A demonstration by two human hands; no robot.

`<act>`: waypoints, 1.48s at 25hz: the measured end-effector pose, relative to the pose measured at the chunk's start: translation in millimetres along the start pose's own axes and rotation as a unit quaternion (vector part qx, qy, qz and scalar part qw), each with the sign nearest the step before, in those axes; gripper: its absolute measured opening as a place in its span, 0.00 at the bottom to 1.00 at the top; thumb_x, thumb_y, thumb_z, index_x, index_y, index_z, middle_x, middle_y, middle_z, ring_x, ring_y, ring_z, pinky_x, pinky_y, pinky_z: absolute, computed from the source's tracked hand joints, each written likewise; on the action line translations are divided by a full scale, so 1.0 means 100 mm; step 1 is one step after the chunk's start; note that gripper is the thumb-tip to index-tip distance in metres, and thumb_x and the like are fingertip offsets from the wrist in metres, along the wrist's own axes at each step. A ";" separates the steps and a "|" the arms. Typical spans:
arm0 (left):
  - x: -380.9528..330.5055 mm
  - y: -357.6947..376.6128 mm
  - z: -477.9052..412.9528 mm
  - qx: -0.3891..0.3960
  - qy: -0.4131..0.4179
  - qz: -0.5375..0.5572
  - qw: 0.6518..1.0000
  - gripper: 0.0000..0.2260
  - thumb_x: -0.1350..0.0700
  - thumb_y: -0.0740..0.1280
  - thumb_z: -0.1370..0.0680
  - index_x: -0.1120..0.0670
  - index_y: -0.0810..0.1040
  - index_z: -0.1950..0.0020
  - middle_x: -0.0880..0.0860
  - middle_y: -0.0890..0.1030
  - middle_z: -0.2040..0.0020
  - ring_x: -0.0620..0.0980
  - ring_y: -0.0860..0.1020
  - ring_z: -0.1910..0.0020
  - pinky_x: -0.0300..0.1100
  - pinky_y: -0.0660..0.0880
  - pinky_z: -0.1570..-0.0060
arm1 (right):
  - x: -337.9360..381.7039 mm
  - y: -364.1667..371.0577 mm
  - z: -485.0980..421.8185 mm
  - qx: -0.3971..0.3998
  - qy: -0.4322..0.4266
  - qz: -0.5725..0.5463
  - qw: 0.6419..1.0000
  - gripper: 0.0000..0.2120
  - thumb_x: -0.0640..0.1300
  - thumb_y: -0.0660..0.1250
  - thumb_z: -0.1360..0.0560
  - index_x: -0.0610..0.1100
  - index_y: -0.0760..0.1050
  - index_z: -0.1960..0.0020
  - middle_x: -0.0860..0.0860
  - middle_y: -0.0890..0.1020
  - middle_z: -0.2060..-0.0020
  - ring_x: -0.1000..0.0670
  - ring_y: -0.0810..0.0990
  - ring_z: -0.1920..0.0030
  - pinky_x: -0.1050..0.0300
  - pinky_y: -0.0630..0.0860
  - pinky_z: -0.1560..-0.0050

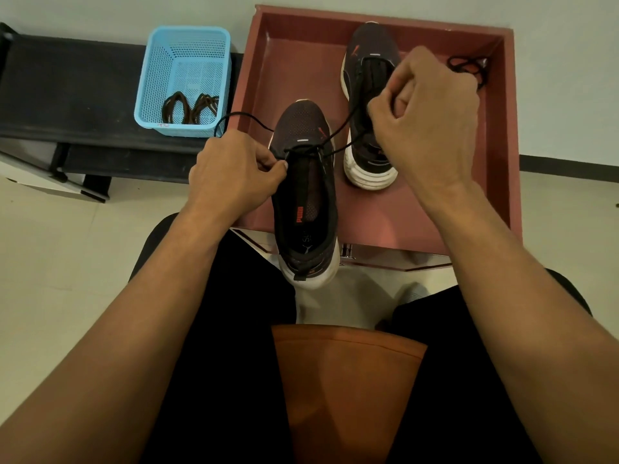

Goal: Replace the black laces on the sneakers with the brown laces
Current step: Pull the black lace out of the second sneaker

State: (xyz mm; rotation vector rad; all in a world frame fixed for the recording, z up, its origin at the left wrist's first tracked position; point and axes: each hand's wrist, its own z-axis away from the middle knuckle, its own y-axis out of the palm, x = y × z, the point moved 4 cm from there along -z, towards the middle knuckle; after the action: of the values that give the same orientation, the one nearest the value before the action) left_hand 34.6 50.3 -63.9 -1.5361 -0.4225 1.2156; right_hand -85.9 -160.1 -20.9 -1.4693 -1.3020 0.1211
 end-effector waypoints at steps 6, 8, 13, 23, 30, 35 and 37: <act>0.01 0.01 -0.01 0.009 0.011 0.000 1.000 0.08 0.42 0.72 0.24 0.44 0.87 0.57 0.38 0.77 0.68 0.50 0.81 0.57 0.51 0.81 0.54 | 0.01 0.06 0.02 0.030 -0.001 -0.017 0.999 0.04 0.49 0.70 0.25 0.48 0.78 0.54 0.58 0.80 0.68 0.57 0.81 0.66 0.60 0.80 0.58; 0.00 0.00 -0.02 -0.001 0.012 -0.003 1.000 0.07 0.43 0.73 0.25 0.43 0.84 0.60 0.40 0.78 0.67 0.47 0.81 0.59 0.47 0.79 0.56 | 0.10 0.17 0.08 0.077 -0.022 -0.022 0.997 0.05 0.50 0.71 0.24 0.50 0.77 0.55 0.59 0.80 0.68 0.59 0.80 0.66 0.62 0.79 0.59; -0.19 0.06 -0.08 -0.003 0.111 0.009 0.994 0.08 0.49 0.73 0.27 0.40 0.82 0.49 0.43 0.77 0.58 0.46 0.79 0.56 0.47 0.77 0.55 | 0.16 0.52 0.28 0.241 -0.024 0.034 0.970 0.18 0.65 0.72 0.28 0.50 0.82 0.58 0.54 0.82 0.65 0.53 0.83 0.62 0.53 0.83 0.58; -0.37 0.23 -0.16 -0.029 0.110 -0.062 0.992 0.07 0.44 0.75 0.23 0.41 0.86 0.46 0.45 0.73 0.52 0.48 0.75 0.52 0.46 0.70 0.58 | 0.10 0.62 0.33 0.232 0.036 0.032 0.972 0.15 0.60 0.73 0.27 0.48 0.85 0.60 0.54 0.82 0.68 0.53 0.83 0.66 0.54 0.83 0.62; -0.15 -0.01 -0.16 -0.098 0.002 -0.002 0.995 0.05 0.47 0.69 0.27 0.47 0.81 0.55 0.43 0.78 0.60 0.46 0.78 0.57 0.45 0.71 0.59 | 0.11 0.61 0.35 0.216 0.034 0.012 0.976 0.10 0.52 0.70 0.25 0.48 0.85 0.61 0.54 0.82 0.70 0.52 0.83 0.65 0.52 0.84 0.57; -0.12 -0.03 -0.14 -0.069 0.043 -0.001 0.997 0.09 0.48 0.67 0.27 0.45 0.80 0.48 0.46 0.76 0.51 0.48 0.78 0.53 0.49 0.77 0.54 | 0.10 0.59 0.36 0.220 0.032 0.012 0.975 0.11 0.49 0.70 0.23 0.48 0.84 0.63 0.55 0.79 0.72 0.55 0.79 0.69 0.58 0.80 0.63; -0.27 0.10 -0.12 -0.015 0.121 0.008 0.992 0.12 0.47 0.67 0.26 0.41 0.82 0.44 0.47 0.73 0.48 0.48 0.78 0.52 0.50 0.79 0.53 | 0.10 0.57 0.35 0.221 0.034 0.016 0.975 0.11 0.50 0.70 0.23 0.49 0.84 0.62 0.56 0.79 0.72 0.55 0.79 0.69 0.58 0.78 0.64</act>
State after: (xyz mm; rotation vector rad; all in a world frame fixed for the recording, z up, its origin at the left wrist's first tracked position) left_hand 30.3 19.4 -61.1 -1.6920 -0.2698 1.0222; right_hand -70.0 -117.6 -71.7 -1.1034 -1.1085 0.3565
